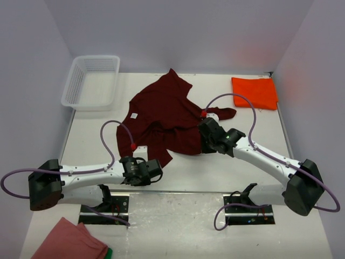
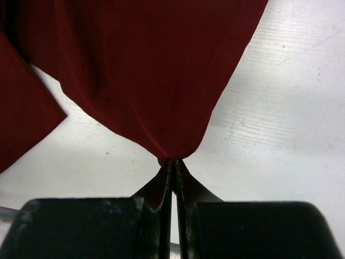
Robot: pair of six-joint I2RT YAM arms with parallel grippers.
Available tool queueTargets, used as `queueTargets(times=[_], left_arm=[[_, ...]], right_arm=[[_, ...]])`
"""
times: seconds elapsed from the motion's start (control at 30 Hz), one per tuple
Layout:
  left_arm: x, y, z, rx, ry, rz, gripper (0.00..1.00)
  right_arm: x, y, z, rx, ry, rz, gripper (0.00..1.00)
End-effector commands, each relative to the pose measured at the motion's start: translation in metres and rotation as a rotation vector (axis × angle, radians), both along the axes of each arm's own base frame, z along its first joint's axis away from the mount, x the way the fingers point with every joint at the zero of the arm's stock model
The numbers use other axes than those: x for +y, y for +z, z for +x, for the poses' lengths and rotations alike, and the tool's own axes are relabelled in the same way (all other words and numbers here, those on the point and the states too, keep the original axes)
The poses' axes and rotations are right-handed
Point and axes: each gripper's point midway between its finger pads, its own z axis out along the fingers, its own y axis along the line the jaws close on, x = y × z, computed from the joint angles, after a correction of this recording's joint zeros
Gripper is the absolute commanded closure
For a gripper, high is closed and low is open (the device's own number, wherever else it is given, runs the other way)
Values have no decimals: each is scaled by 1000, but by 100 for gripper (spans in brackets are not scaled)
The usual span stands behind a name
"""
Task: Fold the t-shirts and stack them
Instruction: Flatten out the tshirt
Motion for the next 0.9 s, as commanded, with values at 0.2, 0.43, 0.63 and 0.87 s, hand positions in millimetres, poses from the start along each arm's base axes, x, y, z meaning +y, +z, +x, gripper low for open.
queueTargets(times=[0.2, 0.43, 0.63, 0.87], left_arm=[[-12, 6, 3, 11, 8, -11, 55], [-24, -2, 12, 73, -23, 35, 55], [-14, -13, 17, 117, 15, 31, 56], [-6, -19, 5, 147, 58, -1, 55]], right_arm=[[3, 16, -6, -36, 12, 64, 100], [1, 24, -11, -47, 17, 80, 100], [-2, 25, -15, -51, 22, 80, 100], [-2, 28, -14, -59, 29, 82, 100]])
